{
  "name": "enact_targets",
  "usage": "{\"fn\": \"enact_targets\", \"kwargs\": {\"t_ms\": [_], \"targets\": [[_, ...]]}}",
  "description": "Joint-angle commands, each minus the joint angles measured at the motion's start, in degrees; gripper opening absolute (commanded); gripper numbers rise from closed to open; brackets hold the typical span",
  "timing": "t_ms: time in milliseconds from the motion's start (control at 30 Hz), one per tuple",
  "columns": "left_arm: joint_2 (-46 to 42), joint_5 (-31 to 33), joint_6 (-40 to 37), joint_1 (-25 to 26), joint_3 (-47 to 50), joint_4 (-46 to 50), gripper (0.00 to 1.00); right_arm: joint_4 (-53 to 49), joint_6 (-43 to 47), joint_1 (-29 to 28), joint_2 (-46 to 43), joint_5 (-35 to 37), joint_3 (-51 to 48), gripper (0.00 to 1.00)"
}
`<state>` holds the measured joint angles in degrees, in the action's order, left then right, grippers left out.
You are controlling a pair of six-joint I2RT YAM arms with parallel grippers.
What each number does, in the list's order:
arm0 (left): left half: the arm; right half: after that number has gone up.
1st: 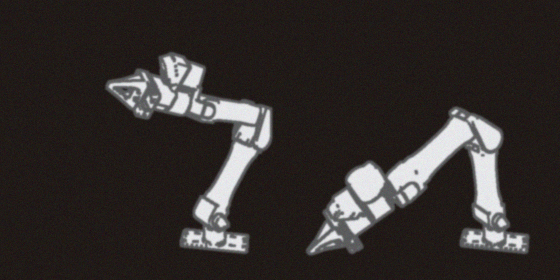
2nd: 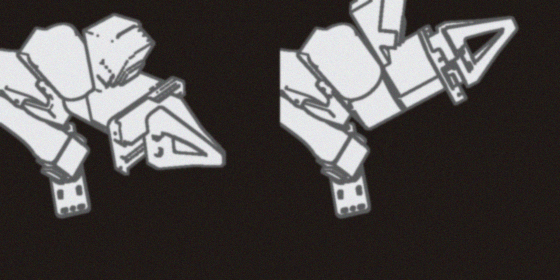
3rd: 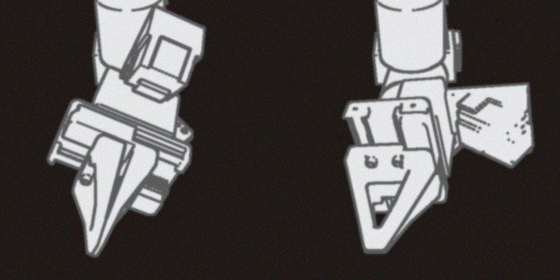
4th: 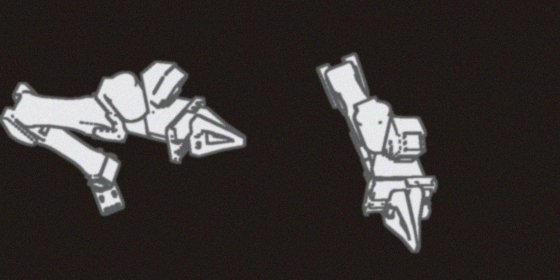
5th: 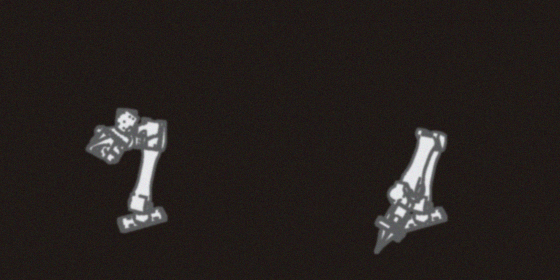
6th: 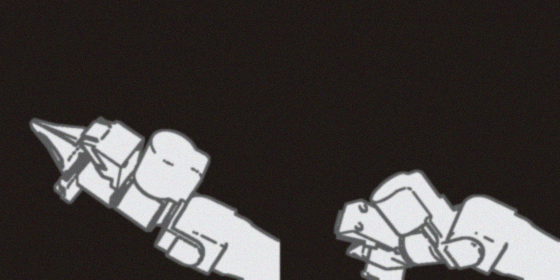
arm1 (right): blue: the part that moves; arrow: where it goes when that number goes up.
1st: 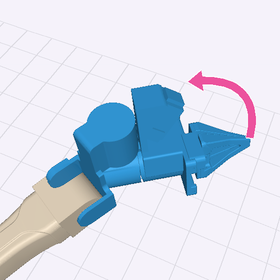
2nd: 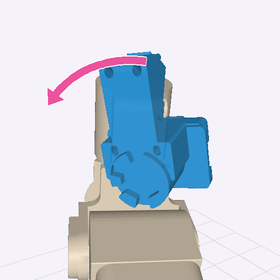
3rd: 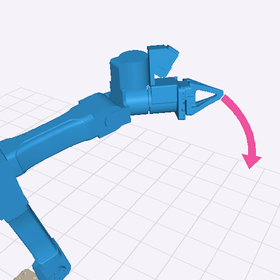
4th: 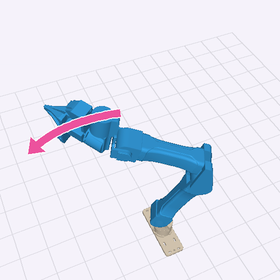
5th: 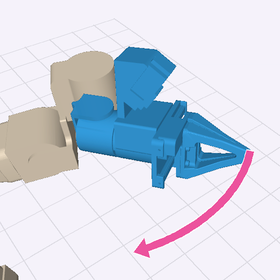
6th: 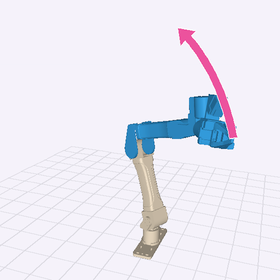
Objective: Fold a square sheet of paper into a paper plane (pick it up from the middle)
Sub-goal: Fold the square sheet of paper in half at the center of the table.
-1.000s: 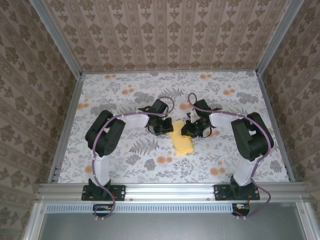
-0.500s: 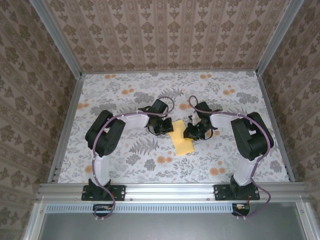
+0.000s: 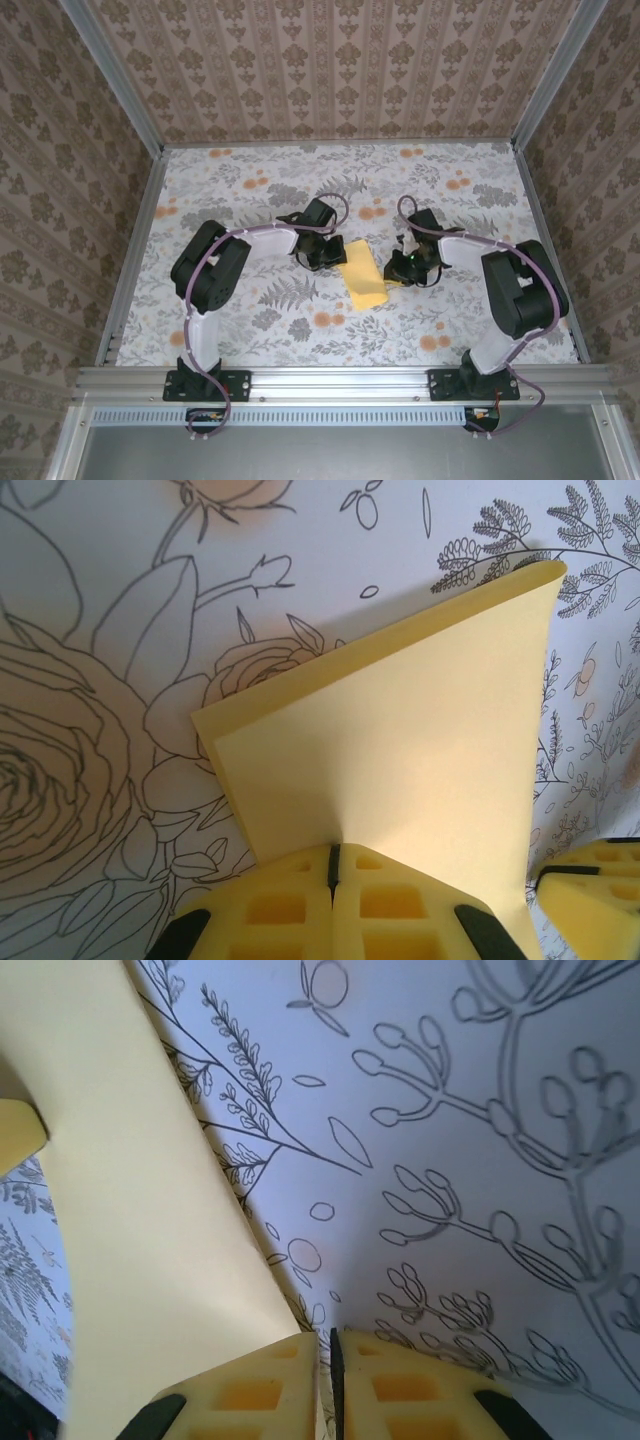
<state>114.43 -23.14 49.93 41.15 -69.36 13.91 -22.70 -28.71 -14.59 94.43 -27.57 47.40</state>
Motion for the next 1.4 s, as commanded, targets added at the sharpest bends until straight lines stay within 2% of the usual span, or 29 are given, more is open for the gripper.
{"fn": "enact_targets", "kwargs": {"t_ms": [0,100,267,567,1233,1367], "targets": [[7.21,4.68,0.55,0.95,4.92,9.99,0.04,1.98,-1.13,-0.12,-4.96,-0.69,0.02,0.14],[7.20,4.72,0.55,1.04,4.81,9.95,0.04,3.45,-1.45,-1.41,-4.71,-2.73,1.64,0.15],[7.21,4.77,0.43,1.12,4.67,9.99,0.04,3.79,-2.43,-4.89,1.45,-5.63,3.95,0.15],[7.56,4.85,0.60,1.17,4.53,10.17,0.04,4.08,-2.78,-5.19,4.58,-7.97,-0.62,0.14],[7.82,5.03,0.61,1.13,5.03,9.76,0.04,-2.50,-2.10,-1.30,-6.56,2.03,-11.51,0.14],[7.74,3.40,-0.64,1.17,4.57,8.00,0.07,-2.21,-2.26,-1.25,-8.82,3.44,-12.32,0.14]]}}
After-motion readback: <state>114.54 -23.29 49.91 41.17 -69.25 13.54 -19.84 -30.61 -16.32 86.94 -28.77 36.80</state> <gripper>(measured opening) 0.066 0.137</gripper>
